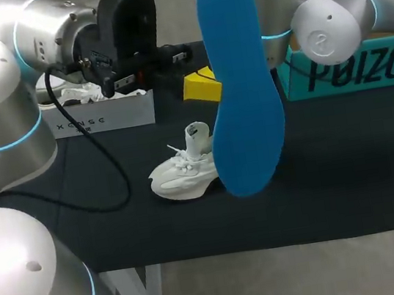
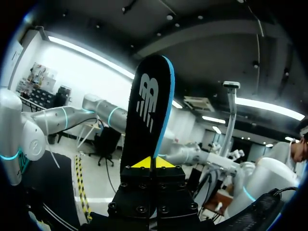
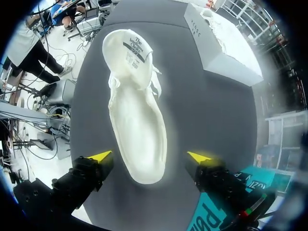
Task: Take the shoe out of the shoebox, open the shoe tongue, remove and reinsert the insole, then place the shoe into the shoebox
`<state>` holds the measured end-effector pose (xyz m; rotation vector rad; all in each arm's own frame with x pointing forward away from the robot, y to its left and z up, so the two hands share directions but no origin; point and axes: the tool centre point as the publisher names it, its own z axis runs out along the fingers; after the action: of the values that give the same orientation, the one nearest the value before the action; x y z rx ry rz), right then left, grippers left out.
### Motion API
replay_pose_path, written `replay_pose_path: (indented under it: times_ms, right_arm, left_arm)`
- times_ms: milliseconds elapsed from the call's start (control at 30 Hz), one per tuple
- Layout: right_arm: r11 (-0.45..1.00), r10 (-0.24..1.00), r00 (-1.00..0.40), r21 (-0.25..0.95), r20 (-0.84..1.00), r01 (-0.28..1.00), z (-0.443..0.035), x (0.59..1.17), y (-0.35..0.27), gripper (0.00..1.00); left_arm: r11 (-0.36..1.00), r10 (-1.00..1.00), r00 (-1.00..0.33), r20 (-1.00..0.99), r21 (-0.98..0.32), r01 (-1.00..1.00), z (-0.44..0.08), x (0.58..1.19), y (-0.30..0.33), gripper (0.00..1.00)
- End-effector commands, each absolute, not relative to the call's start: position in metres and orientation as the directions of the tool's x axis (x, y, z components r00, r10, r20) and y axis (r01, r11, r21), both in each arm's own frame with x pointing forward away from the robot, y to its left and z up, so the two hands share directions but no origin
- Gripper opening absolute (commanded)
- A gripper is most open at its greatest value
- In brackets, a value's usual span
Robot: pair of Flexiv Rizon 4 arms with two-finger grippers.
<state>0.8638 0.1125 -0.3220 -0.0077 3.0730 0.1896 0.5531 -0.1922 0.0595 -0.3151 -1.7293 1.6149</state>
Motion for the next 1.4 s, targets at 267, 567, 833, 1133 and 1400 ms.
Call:
replay_pose_path:
  times_ms: [267,567,833,1133,1400]
  right_arm:
    - [0.991,-0.030,-0.997,0.126,-0.070,-0.038,-0.334,0.878,0.132,1.00]
    - [0.994,-0.068,-0.995,0.077,-0.076,-0.074,-0.343,0.900,0.151,1.00]
    - [0.993,-0.092,-0.995,0.073,-0.046,-0.096,-0.364,0.902,0.168,1.00]
    - [0.995,-0.050,-0.999,0.091,-0.008,-0.050,-0.379,0.892,0.161,0.06]
    - [0.995,-0.050,-0.999,0.091,-0.008,-0.050,-0.379,0.892,0.161,0.00]
  left_arm:
    - [0.179,0.630,-0.697,0.342,-0.938,-0.297,0.059,0.554,-0.193,0.00]
    - [0.179,0.630,-0.697,0.342,-0.938,-0.297,0.059,0.554,-0.193,0.00]
    - [0.179,0.630,-0.697,0.342,-0.938,-0.297,0.059,0.554,-0.193,0.00]
    - [0.179,0.630,-0.697,0.342,-0.938,-0.297,0.059,0.554,-0.193,0.00]
    - [0.179,0.630,-0.697,0.342,-0.938,-0.297,0.059,0.554,-0.193,0.00]
